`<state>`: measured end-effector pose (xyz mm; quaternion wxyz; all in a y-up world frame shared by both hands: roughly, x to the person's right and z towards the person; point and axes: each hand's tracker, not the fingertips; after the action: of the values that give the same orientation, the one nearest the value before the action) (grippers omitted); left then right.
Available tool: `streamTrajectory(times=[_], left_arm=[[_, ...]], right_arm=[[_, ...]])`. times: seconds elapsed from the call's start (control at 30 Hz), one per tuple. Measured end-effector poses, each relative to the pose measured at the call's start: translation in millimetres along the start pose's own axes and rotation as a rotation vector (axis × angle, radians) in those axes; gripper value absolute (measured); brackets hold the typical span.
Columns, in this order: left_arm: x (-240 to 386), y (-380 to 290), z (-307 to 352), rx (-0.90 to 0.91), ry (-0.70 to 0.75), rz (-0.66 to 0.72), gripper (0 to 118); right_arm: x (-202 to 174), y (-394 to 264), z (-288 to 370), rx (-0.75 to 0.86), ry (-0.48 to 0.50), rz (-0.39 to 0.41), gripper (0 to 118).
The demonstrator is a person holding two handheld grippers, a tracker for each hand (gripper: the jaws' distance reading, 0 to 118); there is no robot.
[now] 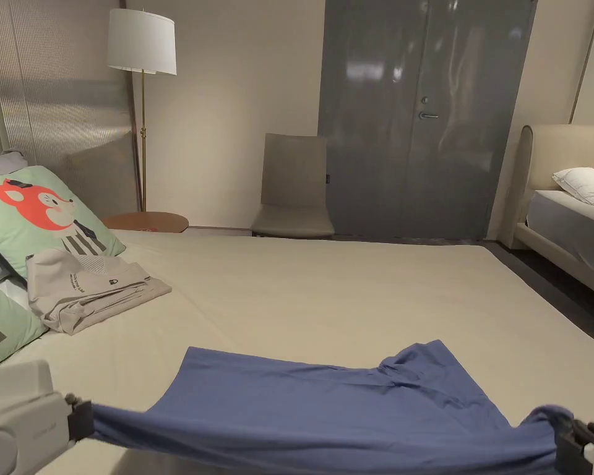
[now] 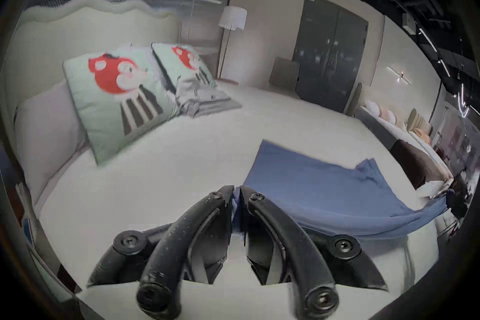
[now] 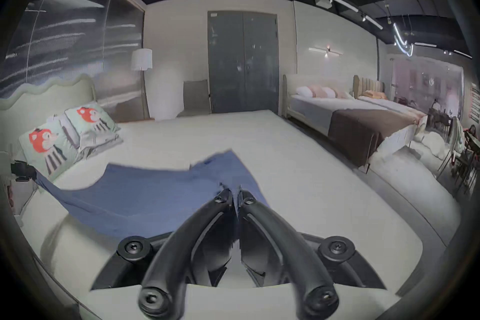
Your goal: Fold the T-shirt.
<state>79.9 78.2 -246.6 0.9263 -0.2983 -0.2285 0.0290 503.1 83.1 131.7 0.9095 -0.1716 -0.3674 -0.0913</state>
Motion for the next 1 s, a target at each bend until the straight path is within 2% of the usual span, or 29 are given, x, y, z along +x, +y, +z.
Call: streamTrajectory(times=[0.17, 0.33, 0.5, 0.7, 0.73, 0.77, 0.8, 0.83, 0.87, 0.9, 0.93, 1.0], left_arm=[[-22.4, -58.2, 5.5, -0.144, 0.016, -0.010, 4], [-35.7, -99.7, -2.5, -0.281, 0.038, -0.040, 4], [-43.7, -124.5, -13.4, -0.340, 0.051, -0.082, 3], [-46.5, -129.2, -16.1, -0.354, 0.050, -0.073, 4], [-46.3, -128.7, -15.5, -0.351, 0.049, -0.074, 8], [-45.6, -127.6, -14.0, -0.341, 0.050, -0.081, 22], [-43.3, -126.3, -11.8, -0.330, 0.065, -0.094, 49], [-43.3, -123.9, -8.8, -0.307, 0.099, -0.117, 68], [-43.5, -121.3, -4.8, -0.292, 0.089, -0.121, 85], [-44.3, -117.5, 1.0, -0.268, 0.076, -0.115, 99], [-43.7, -112.9, 8.0, -0.227, 0.050, -0.104, 102], [-38.3, -100.5, 25.0, -0.135, 0.016, -0.100, 102]], right_arm=[[9.3, -53.3, 15.6, -0.144, -0.008, 0.023, 4], [19.1, -93.2, 15.1, -0.274, -0.034, 0.013, 4], [23.4, -118.4, 7.4, -0.372, -0.053, 0.012, 4], [23.2, -135.0, 1.8, -0.411, -0.067, 0.017, 4], [22.8, -137.1, 1.4, -0.414, -0.068, 0.021, 4], [22.6, -138.5, 1.0, -0.418, -0.069, 0.023, 5], [22.6, -139.0, 1.3, -0.418, -0.072, 0.019, 18], [23.5, -138.7, 1.8, -0.418, -0.078, 0.014, 36], [23.8, -137.9, 3.2, -0.415, -0.090, 0.014, 61], [24.7, -136.0, 5.3, -0.404, -0.106, 0.016, 95], [25.9, -131.1, 8.8, -0.377, -0.117, 0.017, 108], [26.0, -116.8, 21.3, -0.256, -0.127, -0.001, 107]])
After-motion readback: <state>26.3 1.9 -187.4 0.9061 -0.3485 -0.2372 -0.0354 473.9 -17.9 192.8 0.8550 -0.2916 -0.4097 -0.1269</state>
